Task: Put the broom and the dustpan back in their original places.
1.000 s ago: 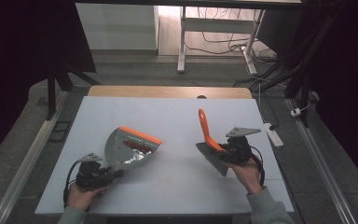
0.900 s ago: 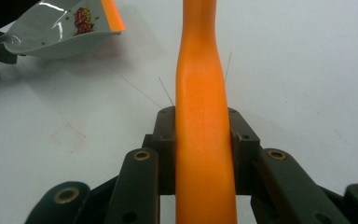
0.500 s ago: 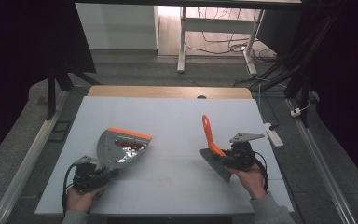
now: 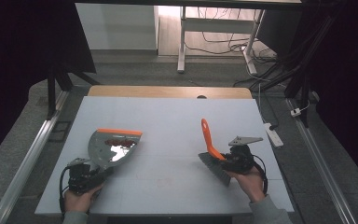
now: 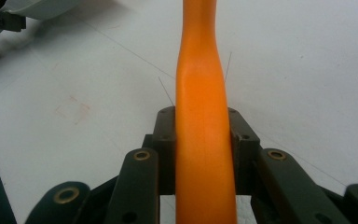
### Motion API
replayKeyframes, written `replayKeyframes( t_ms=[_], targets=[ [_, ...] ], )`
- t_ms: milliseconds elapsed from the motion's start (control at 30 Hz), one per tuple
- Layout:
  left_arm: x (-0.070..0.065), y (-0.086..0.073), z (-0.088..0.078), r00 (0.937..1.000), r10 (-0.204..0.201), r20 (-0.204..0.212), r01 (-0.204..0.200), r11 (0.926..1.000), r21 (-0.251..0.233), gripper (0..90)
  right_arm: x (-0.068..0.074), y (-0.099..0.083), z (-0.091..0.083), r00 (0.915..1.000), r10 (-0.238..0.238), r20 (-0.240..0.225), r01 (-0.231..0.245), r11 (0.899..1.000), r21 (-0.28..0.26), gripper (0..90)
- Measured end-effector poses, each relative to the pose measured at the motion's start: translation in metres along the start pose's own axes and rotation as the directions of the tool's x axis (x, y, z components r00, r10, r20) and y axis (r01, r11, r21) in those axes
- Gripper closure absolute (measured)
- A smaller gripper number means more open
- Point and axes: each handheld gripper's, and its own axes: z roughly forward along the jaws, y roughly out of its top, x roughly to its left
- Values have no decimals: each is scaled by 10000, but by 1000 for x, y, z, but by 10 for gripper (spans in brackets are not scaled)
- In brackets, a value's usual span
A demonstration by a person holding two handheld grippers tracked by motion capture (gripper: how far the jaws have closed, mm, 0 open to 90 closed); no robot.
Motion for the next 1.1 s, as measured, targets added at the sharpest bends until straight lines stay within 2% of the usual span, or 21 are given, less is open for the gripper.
replayKeyframes(
  t_ms=[200,333,433,533,633,900,1000,1100],
  targets=[
    [4,-1,1,9998,-151,-120,151,9999,28,615,-6,-6,9,9997,236,-26,-235,9992,317,706],
    [5,-1,1,9995,-195,-240,196,9998,24,615,-13,-8,13,9992,308,247,-318,9986,424,705],
    [6,-1,2,9993,-260,-265,261,9997,37,615,-21,-11,14,9975,584,406,-598,9976,347,698],
    [7,-1,2,9990,-297,-321,299,9995,64,615,-29,-12,15,9958,599,698,-629,9972,414,677],
    [7,-1,3,9989,-302,-362,305,9995,70,615,-36,-15,17,9960,648,613,-667,9974,291,663],
    [7,-1,6,9987,-256,-431,266,9994,237,614,-43,-18,22,9928,590,1038,-658,9959,628,543],
    [7,0,6,9985,-270,-467,280,9994,210,615,-44,-17,23,9882,336,1496,-462,9956,810,491],
    [7,0,7,9982,-297,-513,308,9993,199,614,-47,-18,24,9880,536,1448,-659,9945,814,476]
  ],
)
